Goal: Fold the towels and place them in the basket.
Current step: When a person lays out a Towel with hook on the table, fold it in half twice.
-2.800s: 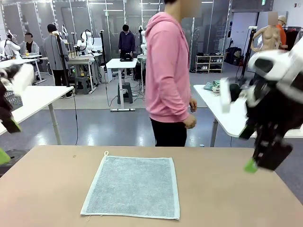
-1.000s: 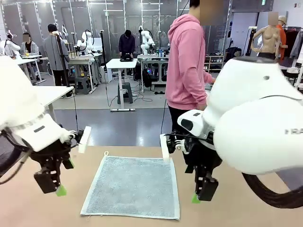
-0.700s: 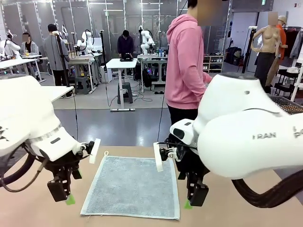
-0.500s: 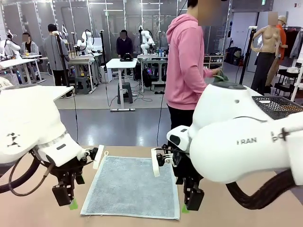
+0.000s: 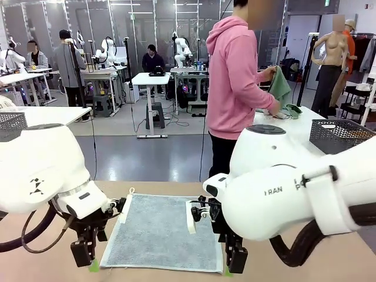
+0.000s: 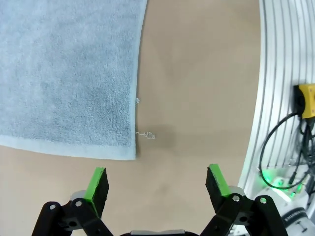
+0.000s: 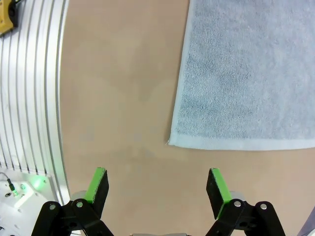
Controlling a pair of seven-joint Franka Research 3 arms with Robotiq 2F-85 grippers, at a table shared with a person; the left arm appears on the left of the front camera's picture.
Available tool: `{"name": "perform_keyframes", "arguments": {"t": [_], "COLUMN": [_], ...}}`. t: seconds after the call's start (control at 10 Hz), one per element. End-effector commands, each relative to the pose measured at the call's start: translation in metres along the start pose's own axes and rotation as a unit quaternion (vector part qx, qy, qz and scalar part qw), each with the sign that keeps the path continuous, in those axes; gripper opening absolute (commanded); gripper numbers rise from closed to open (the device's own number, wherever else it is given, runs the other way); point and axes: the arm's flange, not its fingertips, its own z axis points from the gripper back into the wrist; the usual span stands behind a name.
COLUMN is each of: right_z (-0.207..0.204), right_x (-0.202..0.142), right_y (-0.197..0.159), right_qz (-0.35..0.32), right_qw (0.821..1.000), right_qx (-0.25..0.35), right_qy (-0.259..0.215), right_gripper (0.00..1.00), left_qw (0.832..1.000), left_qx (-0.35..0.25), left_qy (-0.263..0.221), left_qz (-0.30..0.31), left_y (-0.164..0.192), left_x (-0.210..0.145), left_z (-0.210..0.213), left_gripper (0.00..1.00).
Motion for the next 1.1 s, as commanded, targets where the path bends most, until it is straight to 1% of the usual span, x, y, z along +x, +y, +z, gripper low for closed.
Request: {"name": "perform_keyframes", "arguments": {"t": [0.0,0.2,0.5,1.0], "right_z": [-0.025,-0.036,-0.050,-0.064], "right_x": [-0.013,-0.008,-0.006,-0.005], "right_y": [0.018,0.013,0.003,-0.005], "right_qz": [-0.007,-0.026,-0.056,-0.056], "right_qw": [1.000,0.999,0.998,0.998], "right_qx": [-0.020,-0.029,-0.040,-0.035], "right_qy": [0.005,0.016,0.014,0.023], "right_gripper": [1.00,1.00,1.00,1.00], "left_qw": [1.000,1.000,1.000,1.000], "left_qx": [0.001,-0.004,-0.009,-0.015], "left_qy": [-0.015,-0.008,0.006,0.020], "left_qz": [-0.008,-0.010,-0.011,0.000], "left_y": [-0.020,-0.017,-0.005,0.007], "left_x": [-0.017,-0.018,-0.017,-0.014], "left_z": [-0.022,-0.031,-0.045,-0.061], "left_gripper": [1.00,1.00,1.00,1.00]}}
